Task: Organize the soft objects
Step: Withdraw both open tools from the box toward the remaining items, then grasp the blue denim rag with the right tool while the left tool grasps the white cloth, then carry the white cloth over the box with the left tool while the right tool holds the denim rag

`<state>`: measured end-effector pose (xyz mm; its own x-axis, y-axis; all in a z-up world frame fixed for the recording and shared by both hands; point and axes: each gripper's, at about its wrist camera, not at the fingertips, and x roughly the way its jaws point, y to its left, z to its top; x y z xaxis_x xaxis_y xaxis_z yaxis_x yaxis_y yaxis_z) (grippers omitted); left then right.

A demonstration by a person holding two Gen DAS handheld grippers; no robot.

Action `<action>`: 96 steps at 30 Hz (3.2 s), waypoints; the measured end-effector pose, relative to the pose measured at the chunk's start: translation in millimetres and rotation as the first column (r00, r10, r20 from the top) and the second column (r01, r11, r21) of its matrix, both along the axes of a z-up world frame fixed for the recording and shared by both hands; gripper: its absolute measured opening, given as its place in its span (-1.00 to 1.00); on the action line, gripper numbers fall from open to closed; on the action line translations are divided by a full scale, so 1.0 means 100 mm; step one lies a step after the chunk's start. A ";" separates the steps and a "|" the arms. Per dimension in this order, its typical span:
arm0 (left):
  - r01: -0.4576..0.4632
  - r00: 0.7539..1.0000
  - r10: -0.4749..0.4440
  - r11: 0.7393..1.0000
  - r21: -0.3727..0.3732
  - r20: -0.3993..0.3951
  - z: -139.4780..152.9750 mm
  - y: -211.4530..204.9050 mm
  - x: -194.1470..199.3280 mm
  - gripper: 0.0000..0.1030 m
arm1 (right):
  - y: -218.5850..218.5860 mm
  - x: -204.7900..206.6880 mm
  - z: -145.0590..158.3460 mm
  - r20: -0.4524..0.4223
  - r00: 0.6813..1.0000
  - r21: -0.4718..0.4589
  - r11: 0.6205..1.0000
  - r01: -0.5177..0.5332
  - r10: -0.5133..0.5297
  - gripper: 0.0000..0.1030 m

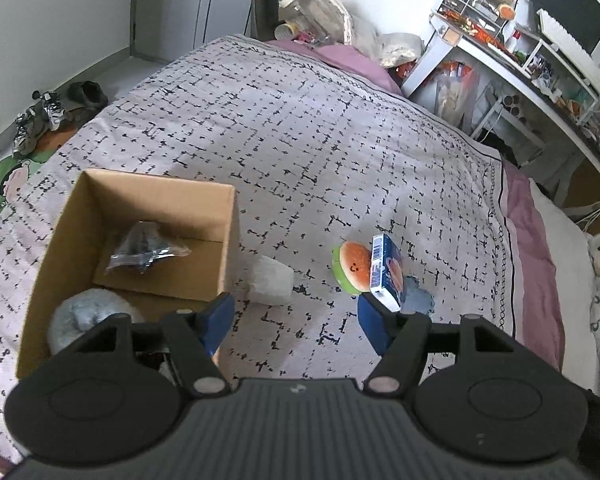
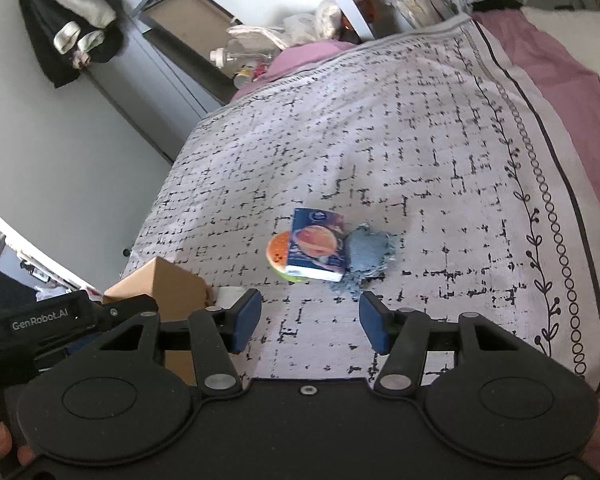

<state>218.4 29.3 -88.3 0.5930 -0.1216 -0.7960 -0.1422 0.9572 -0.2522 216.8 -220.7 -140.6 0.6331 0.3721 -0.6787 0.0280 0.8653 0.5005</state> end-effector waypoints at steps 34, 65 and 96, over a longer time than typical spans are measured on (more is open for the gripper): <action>0.030 0.996 -0.002 0.948 0.317 -0.086 -0.78 -0.63 0.83 0.20 | -0.30 0.66 -0.74 -0.151 0.982 0.116 0.984 0.135 -0.117 -0.27; 0.125 0.989 -0.087 0.926 0.355 -0.119 -0.89 -0.65 0.85 -0.55 | -0.30 0.72 -0.69 -0.084 0.985 0.048 0.987 0.156 -0.152 -0.66; 0.122 0.989 -0.133 0.982 0.145 0.064 0.01 -0.55 0.17 -0.58 | 0.02 0.20 -0.04 0.070 0.996 -0.052 0.997 0.060 -0.056 -0.66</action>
<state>235.0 -25.8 -87.5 0.6373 -0.0899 -0.7653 -0.0027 0.9929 -0.1189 236.3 -219.0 -144.2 0.6984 0.2970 -0.6512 0.0463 0.8892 0.4552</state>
